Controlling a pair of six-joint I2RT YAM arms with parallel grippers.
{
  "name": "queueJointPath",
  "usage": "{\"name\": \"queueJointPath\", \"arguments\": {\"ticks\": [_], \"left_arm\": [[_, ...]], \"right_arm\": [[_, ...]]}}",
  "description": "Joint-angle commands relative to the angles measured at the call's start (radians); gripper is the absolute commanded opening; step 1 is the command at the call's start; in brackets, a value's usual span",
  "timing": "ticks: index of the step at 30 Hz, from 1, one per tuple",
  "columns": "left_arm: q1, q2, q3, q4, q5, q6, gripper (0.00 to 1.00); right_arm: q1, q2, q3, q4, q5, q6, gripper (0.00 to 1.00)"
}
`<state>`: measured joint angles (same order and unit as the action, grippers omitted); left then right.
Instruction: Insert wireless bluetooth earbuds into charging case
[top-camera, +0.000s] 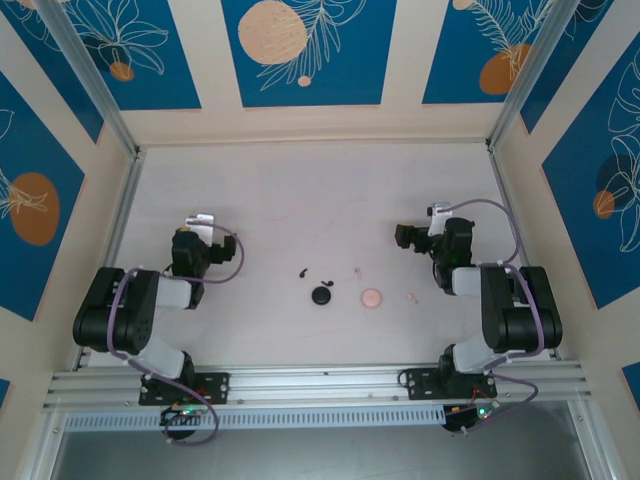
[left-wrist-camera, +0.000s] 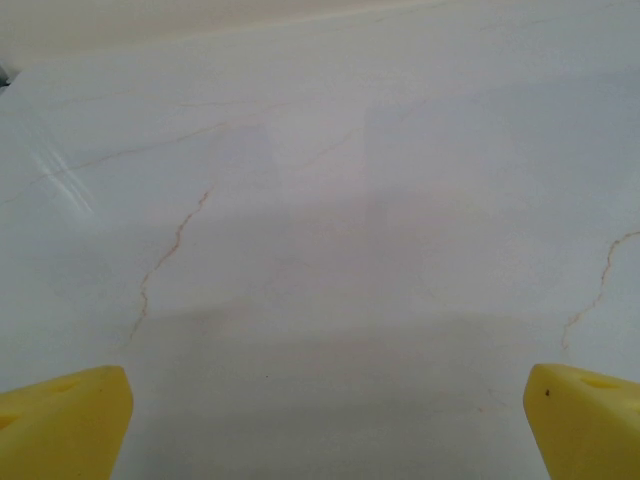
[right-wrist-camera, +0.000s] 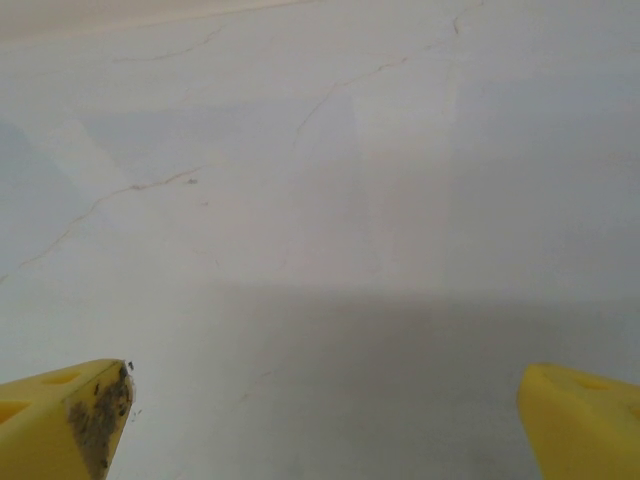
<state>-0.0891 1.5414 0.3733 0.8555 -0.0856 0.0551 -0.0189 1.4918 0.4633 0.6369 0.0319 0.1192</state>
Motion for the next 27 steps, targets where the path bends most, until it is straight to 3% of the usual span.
{"name": "queueJointPath", "arguments": {"ticks": [1,3,7,13,18,27], "left_arm": [[0.002,-0.088,0.073,-0.137,0.008,0.012,0.97],[-0.009,-0.134,0.117,-0.248,0.016,0.025,0.94],[-0.042,-0.217,0.222,-0.462,0.018,-0.023,0.88],[-0.136,-0.260,0.396,-0.760,0.027,-0.091,0.81],[-0.243,-0.209,0.548,-0.992,0.020,-0.092,0.78],[-0.420,-0.014,0.802,-1.335,0.066,-0.143,0.70]], "right_arm": [[0.000,-0.106,0.128,-0.239,0.058,0.026,0.99],[0.000,-0.145,0.220,-0.424,0.103,0.082,0.99],[0.009,-0.166,0.433,-0.818,0.068,0.111,0.99],[0.021,-0.128,0.655,-1.217,-0.034,0.179,0.99],[0.035,-0.124,0.683,-1.375,-0.155,0.234,0.98],[0.153,-0.181,0.640,-1.551,-0.119,0.386,0.88]]}}
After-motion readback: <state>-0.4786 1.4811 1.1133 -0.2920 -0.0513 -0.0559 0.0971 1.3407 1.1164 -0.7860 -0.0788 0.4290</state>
